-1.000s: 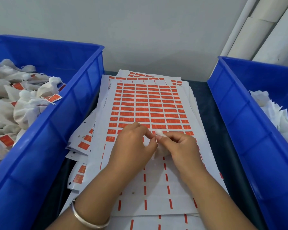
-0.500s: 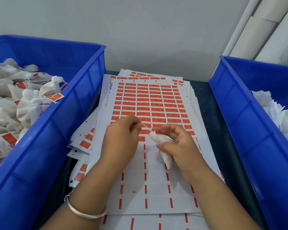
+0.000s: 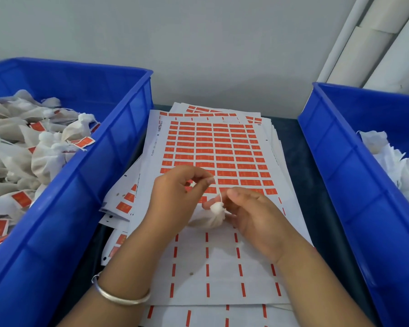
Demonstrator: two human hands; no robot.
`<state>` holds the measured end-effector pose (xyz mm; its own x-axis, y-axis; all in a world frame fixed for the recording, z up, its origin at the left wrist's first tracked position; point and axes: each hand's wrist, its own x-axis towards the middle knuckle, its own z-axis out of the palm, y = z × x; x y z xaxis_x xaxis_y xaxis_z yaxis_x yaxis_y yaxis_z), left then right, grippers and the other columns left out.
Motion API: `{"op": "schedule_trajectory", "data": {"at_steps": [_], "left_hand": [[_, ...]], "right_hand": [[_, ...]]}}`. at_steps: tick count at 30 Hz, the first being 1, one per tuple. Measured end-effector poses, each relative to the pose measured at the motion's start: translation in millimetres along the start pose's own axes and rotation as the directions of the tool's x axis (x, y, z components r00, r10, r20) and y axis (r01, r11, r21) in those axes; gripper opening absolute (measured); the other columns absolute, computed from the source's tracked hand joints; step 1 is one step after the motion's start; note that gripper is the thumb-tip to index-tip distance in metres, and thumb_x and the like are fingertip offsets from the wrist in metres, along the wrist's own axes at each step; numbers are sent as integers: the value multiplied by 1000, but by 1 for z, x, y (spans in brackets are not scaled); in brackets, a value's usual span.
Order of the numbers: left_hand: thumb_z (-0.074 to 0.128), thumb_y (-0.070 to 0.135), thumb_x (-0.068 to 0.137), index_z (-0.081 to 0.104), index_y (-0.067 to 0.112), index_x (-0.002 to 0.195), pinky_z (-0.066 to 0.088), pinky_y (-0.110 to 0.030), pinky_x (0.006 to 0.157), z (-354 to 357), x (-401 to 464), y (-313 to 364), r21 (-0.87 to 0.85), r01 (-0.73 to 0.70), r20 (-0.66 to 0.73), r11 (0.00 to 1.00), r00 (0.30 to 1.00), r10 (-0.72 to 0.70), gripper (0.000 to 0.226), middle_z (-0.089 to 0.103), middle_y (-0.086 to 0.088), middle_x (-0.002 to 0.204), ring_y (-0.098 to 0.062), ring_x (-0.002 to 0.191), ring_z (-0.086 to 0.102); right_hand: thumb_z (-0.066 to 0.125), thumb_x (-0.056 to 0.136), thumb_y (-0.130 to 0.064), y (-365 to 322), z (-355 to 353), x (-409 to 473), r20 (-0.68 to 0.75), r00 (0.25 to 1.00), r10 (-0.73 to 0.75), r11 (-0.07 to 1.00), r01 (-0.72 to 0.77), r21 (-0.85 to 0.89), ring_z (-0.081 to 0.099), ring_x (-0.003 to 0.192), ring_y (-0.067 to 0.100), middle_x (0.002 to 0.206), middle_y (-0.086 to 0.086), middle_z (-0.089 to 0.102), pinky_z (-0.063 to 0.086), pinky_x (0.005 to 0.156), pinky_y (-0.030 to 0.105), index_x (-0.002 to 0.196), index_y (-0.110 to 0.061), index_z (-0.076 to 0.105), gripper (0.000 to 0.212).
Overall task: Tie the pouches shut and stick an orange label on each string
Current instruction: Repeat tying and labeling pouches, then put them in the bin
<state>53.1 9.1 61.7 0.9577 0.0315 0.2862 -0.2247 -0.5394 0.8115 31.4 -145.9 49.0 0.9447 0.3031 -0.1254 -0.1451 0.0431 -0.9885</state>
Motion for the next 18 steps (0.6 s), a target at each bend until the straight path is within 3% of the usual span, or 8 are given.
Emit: {"op": "schedule_trajectory", "data": {"at_steps": [3,6,9,12,15,18], "left_hand": [[67,22,82,57,40,79,35,5,68,5,-5,2,19,-76,52,997,996,75,21,50,33,76,22,85,46],[66,23,83,57,39,79,35,6,67,6,-5,1,18,-72,42,997,997,71,19,50,32,77,21,85,46],[64,27,84,58,37,83,41,0,61,6,-2,4,36,-31,40,999,999,30,12,50,31,78,11,81,52],[64,33,85,58,39,89,39,-6,63,-2,3,6,128,39,28,991,999,-43,9,50,29,79,4,75,53],[63,40,85,62,37,107,40,-10,65,-11,9,1,283,114,71,952,988,-139,22,61,19,100,-1,76,54],[64,48,82,56,36,124,48,-22,78,-5,4,-8,363,203,166,909,946,-278,44,55,13,129,-6,100,56]], "right_hand": [[52,93,-28,0,-3,2,-76,997,9,1000,-7,16,68,99,16,98,-3,74,49,96,33,89,-29,76,25],[59,91,-19,1,-6,3,-105,994,16,1000,-14,18,67,99,21,96,-2,74,50,97,36,86,-26,78,21],[63,87,-19,1,-5,3,-120,992,24,999,-20,39,65,102,23,95,-5,74,50,98,38,84,-28,78,18],[67,73,-30,1,-8,5,-119,993,25,993,-11,114,70,94,18,94,-6,74,56,87,33,82,-31,77,13],[70,66,-31,3,-12,7,-133,990,40,980,-13,200,72,82,18,90,0,75,59,78,32,84,-29,77,19],[70,66,-31,7,-13,10,-155,987,45,970,-6,244,72,83,18,89,-1,74,58,81,36,83,-30,78,19]]}}
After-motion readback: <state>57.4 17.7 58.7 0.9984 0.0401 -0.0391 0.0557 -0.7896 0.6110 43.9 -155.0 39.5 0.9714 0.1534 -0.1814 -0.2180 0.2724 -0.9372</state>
